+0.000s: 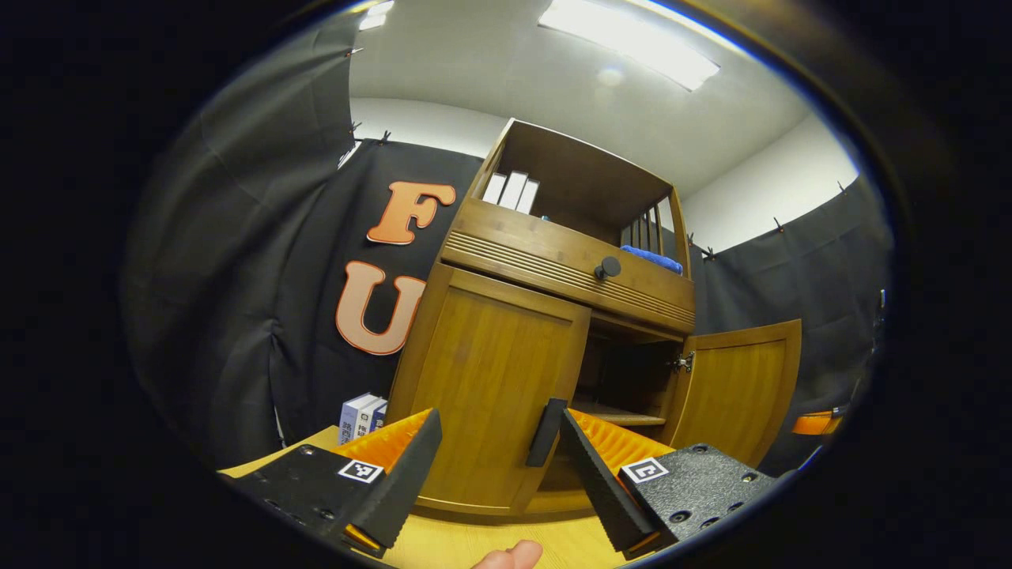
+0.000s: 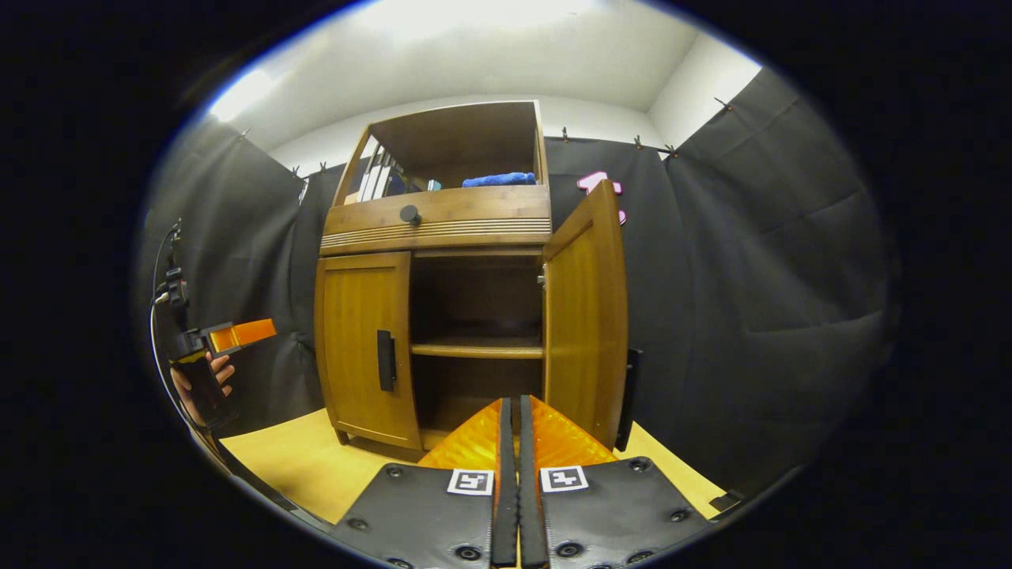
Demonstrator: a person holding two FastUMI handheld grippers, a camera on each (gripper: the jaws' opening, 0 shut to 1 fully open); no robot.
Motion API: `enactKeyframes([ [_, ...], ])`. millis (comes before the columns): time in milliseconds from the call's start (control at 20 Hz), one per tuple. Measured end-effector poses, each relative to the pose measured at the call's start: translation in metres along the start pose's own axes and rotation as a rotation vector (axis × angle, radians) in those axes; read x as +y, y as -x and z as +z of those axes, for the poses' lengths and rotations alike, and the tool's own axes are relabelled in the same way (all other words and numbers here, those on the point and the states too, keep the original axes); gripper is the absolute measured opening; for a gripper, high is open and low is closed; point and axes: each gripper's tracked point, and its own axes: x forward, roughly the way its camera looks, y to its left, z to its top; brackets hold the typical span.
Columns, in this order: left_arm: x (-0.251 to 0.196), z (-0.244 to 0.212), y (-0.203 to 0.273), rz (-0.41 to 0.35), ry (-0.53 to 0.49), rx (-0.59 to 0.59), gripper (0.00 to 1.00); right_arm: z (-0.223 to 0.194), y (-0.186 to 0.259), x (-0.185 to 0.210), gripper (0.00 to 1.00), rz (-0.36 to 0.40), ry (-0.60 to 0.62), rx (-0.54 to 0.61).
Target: Open the right door of the double-door shoe cabinet with the right hand, and open the left door with the left hand.
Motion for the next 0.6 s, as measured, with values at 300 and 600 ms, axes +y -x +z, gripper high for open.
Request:
enactKeyframes([
  [300, -0.034, -0.031, -0.038, -0.106, 0.012, 0.092, 0.94, -0.006, 0.004, 0.007, 0.63, -0.012, 0.01, -0.014],
  [600, -0.074, -0.064, -0.093, -0.19, -0.032, 0.174, 0.94, -0.016, 0.011, 0.021, 0.95, 0.022, 0.011, 0.005],
])
